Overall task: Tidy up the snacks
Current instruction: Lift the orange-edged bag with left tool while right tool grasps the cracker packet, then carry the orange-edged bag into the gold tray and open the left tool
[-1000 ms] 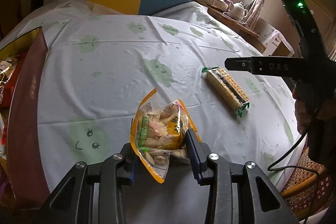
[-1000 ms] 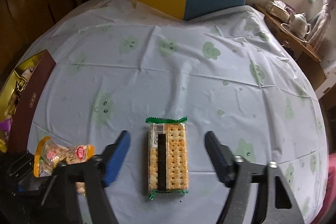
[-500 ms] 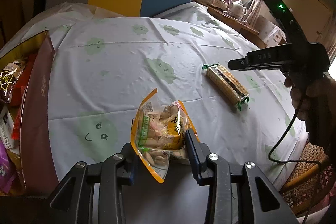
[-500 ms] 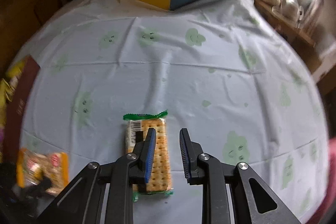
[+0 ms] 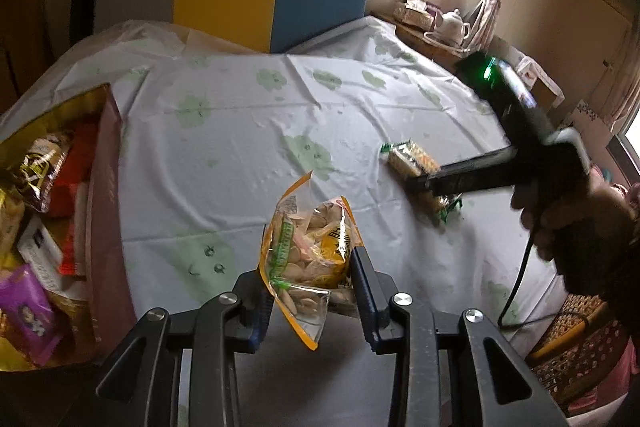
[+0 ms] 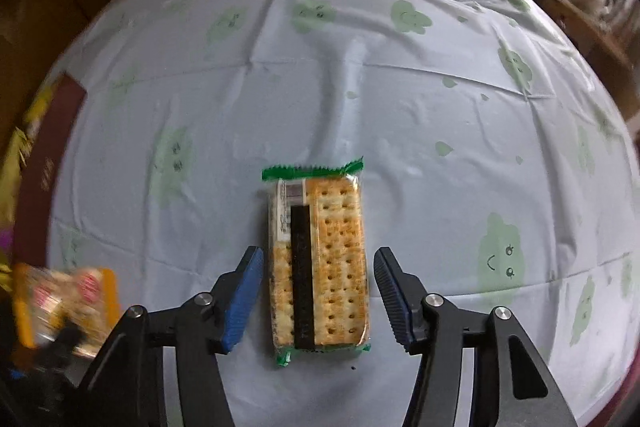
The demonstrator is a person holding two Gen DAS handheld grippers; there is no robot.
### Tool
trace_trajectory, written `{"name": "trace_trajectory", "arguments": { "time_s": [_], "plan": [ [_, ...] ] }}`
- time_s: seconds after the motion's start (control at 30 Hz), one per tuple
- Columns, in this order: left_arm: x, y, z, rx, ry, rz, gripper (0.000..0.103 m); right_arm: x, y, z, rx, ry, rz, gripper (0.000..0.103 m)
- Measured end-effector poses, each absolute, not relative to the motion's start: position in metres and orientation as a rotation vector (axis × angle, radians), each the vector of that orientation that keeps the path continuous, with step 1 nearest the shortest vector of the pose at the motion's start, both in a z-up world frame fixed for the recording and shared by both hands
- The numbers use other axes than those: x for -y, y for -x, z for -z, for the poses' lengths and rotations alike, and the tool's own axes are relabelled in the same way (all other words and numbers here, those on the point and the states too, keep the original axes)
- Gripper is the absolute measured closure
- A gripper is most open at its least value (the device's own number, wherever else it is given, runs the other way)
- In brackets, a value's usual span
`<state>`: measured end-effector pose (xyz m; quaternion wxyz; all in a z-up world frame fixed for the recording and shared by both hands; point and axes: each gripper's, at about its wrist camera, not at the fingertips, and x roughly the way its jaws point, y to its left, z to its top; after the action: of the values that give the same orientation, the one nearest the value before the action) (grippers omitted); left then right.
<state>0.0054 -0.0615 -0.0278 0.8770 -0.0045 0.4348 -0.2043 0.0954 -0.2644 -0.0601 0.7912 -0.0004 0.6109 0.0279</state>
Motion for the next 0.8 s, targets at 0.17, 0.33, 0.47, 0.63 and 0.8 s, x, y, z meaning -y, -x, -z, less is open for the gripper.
{"name": "trace_trajectory", "arguments": {
  "time_s": [0.17, 0.33, 0.47, 0.63, 0.8],
  "plan": [
    [0.054, -0.003, 0.009, -0.869, -0.017, 0.391, 0.067, 0.246, -0.088, 0.062, -1.297, 0.126, -0.069, 0.056],
    [0.041, -0.003, -0.007, -0.840, -0.015, 0.349, 0.067, 0.247, -0.089, 0.066, -1.307, 0.111, -0.075, 0.055],
    [0.027, -0.005, -0.015, -0.826, -0.004, 0.311, 0.067, 0.252, -0.092, 0.067, -1.308, 0.101, -0.076, 0.055],
    [0.009, -0.005, -0.019, -0.816, 0.015, 0.265, 0.067, 0.258, -0.090, 0.069, -1.300, 0.106, -0.078, 0.055],
    [-0.006, -0.005, -0.021, -0.808, 0.027, 0.223, 0.067, 0.250, -0.084, 0.070, -1.290, 0.132, -0.078, 0.055]
  ]
}}
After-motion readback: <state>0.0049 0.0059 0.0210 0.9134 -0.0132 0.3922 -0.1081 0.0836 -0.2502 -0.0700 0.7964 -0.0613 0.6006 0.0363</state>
